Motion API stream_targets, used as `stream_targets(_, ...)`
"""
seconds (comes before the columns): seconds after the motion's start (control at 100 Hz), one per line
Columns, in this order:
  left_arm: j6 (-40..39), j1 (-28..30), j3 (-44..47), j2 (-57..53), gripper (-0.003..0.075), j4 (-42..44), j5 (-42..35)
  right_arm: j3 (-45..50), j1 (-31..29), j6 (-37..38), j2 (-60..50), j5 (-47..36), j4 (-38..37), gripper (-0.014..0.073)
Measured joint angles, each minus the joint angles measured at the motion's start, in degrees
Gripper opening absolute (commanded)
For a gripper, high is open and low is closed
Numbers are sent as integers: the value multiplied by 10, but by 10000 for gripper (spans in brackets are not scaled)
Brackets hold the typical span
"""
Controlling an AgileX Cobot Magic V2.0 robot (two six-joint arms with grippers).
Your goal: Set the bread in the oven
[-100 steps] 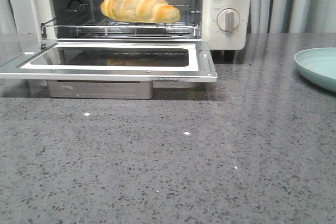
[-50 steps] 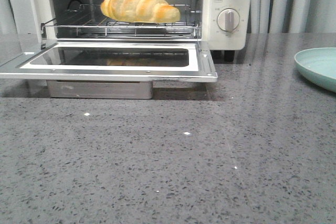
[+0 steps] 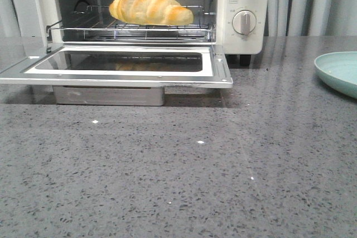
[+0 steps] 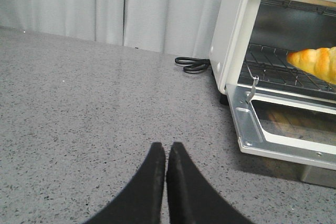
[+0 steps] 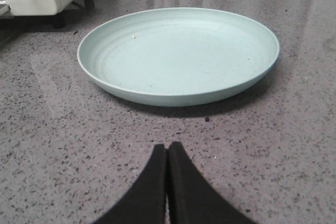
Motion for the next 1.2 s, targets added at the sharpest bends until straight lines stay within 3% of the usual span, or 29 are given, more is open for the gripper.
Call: stream_targets(1.201,0,0,0,0,-22,0,0,0,0,-44,0,24,0,-67)
